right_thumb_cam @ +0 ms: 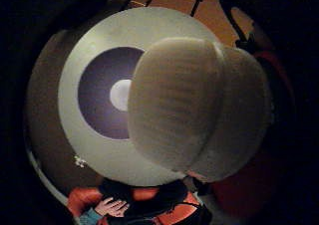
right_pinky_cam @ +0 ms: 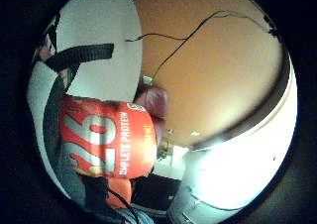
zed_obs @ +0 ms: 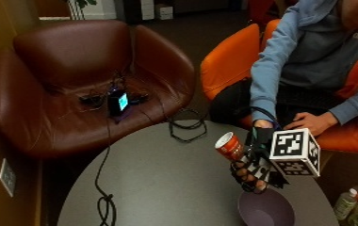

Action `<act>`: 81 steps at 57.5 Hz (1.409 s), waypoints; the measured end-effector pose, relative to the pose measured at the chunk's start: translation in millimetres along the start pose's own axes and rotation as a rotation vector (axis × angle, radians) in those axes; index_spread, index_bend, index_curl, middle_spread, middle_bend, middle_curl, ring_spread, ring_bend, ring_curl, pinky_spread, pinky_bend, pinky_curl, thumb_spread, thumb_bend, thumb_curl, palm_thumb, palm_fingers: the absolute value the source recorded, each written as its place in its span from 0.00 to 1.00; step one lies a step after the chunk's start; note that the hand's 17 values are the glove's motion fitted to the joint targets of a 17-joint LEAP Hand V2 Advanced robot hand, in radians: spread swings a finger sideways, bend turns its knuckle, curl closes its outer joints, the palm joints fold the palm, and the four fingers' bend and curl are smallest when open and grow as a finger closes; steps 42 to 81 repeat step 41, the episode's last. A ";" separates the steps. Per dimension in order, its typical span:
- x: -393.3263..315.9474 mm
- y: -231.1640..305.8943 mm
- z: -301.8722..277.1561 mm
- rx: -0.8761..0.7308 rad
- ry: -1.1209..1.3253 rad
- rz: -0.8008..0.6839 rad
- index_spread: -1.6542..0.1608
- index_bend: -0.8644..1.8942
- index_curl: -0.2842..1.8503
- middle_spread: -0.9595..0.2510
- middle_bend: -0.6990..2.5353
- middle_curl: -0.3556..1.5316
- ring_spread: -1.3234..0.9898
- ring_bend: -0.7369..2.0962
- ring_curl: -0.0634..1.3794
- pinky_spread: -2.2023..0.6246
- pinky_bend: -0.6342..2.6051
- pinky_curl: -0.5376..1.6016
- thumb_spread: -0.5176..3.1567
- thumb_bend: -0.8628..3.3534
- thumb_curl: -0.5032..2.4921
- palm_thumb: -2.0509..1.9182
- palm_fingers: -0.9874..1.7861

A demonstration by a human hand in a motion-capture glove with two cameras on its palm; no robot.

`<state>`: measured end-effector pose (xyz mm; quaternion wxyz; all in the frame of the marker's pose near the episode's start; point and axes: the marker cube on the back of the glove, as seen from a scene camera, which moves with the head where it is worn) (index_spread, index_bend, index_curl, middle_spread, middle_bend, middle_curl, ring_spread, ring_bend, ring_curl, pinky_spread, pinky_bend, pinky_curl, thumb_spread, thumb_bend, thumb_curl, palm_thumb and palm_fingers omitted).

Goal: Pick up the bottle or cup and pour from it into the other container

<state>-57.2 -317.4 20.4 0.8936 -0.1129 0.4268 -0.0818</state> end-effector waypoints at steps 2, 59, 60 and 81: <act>-4.4 -0.4 -2.1 -0.001 0.015 -0.004 0.78 0.36 0.28 0.67 0.32 0.45 0.47 0.43 0.35 0.66 0.34 0.43 0.21 0.19 0.40 0.76 0.78; -34.3 14.6 -22.1 -0.010 0.118 -0.003 0.78 0.36 0.28 0.66 0.32 0.45 0.46 0.43 0.35 0.66 0.35 0.43 0.21 0.19 0.40 0.76 0.78; -34.3 14.6 -22.1 -0.010 0.118 -0.003 0.78 0.36 0.28 0.66 0.32 0.45 0.46 0.43 0.35 0.66 0.35 0.43 0.21 0.19 0.40 0.76 0.78; -34.3 14.6 -22.1 -0.010 0.118 -0.003 0.78 0.36 0.28 0.66 0.32 0.45 0.46 0.43 0.35 0.66 0.35 0.43 0.21 0.19 0.40 0.76 0.78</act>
